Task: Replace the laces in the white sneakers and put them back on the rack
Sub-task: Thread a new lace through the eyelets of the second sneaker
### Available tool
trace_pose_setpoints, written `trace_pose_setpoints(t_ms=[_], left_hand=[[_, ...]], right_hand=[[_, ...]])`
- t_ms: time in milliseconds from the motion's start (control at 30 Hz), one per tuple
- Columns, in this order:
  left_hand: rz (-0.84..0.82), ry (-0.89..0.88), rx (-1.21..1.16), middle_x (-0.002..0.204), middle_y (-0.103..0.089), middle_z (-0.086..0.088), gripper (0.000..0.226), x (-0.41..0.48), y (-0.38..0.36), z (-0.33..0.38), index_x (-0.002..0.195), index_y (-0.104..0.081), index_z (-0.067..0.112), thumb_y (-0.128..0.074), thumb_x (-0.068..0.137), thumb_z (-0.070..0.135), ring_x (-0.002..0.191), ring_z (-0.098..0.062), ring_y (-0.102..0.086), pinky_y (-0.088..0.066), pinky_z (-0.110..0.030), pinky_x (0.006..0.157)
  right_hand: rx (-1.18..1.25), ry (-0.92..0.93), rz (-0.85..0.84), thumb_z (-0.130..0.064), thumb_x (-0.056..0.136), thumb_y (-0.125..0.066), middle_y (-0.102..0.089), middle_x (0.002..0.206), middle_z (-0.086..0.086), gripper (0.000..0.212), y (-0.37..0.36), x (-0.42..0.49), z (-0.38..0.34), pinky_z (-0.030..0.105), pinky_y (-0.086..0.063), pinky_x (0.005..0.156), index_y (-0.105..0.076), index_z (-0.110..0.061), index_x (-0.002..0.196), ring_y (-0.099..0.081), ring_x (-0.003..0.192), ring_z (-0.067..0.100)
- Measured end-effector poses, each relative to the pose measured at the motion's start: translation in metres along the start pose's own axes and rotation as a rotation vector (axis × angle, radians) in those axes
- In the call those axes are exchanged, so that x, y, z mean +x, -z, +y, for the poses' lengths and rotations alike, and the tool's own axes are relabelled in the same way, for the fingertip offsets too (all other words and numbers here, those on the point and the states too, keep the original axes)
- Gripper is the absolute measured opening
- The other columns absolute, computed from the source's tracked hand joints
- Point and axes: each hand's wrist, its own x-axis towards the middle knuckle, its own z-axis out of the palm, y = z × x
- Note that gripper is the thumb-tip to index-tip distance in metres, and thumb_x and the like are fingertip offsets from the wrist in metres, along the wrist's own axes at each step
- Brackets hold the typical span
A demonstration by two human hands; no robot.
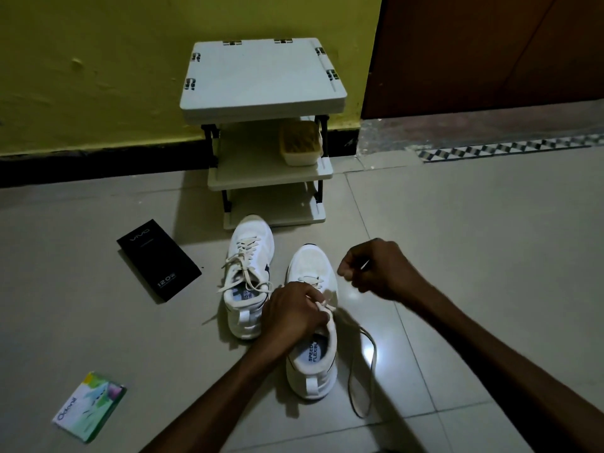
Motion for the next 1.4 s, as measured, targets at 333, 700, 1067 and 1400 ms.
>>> trace_pose_setpoints(t_ms=[333,700,1067,1400], left_hand=[[-0.009,0.044,-0.179,0.070,-0.071,0.007,0.024,-0.001,-0.003,0.001,0.072,-0.062,0.032,-0.077,0.054,0.029,0.078,-0.017,-0.069,-0.059,-0.039,0.072],[-0.062,0.096,-0.151,0.076,-0.072,0.011,0.021,0.002,0.001,0.000,0.067,-0.067,0.044,-0.077,0.050,0.037,0.082,-0.010,-0.069,-0.058,-0.035,0.080],[-0.103,-0.017,0.152,0.104,-0.064,0.006,0.028,0.005,0.004,0.002,0.090,-0.057,0.043,-0.075,0.069,0.046,0.112,-0.021,-0.053,-0.033,-0.042,0.103],[-0.161,-0.160,-0.280,0.083,-0.072,0.003,0.015,0.005,0.049,0.013,0.083,-0.073,0.032,-0.072,0.073,0.020,0.084,-0.015,-0.067,-0.053,-0.033,0.086]], right_hand=[[0.060,0.026,0.016,-0.005,0.074,-0.075,-0.067,0.064,-0.011,0.022,-0.057,-0.016,0.011,0.013,-0.048,0.063,-0.072,-0.026,0.076,-0.067,0.063,0.004],[0.491,-0.062,0.150,-0.010,0.076,-0.081,-0.070,0.059,-0.005,0.011,-0.079,-0.024,0.026,0.023,-0.053,0.058,-0.077,-0.019,0.070,-0.065,0.056,0.005],[0.290,0.224,0.576,-0.011,0.082,-0.075,-0.069,0.070,-0.012,0.012,0.010,-0.023,-0.036,0.014,-0.053,0.067,-0.073,-0.020,0.076,-0.066,0.069,0.001],[0.179,-0.076,-0.071,-0.014,0.095,-0.052,-0.065,0.079,0.001,0.014,-0.029,-0.015,0.007,0.031,-0.047,0.062,-0.059,-0.016,0.084,-0.058,0.067,0.015]])
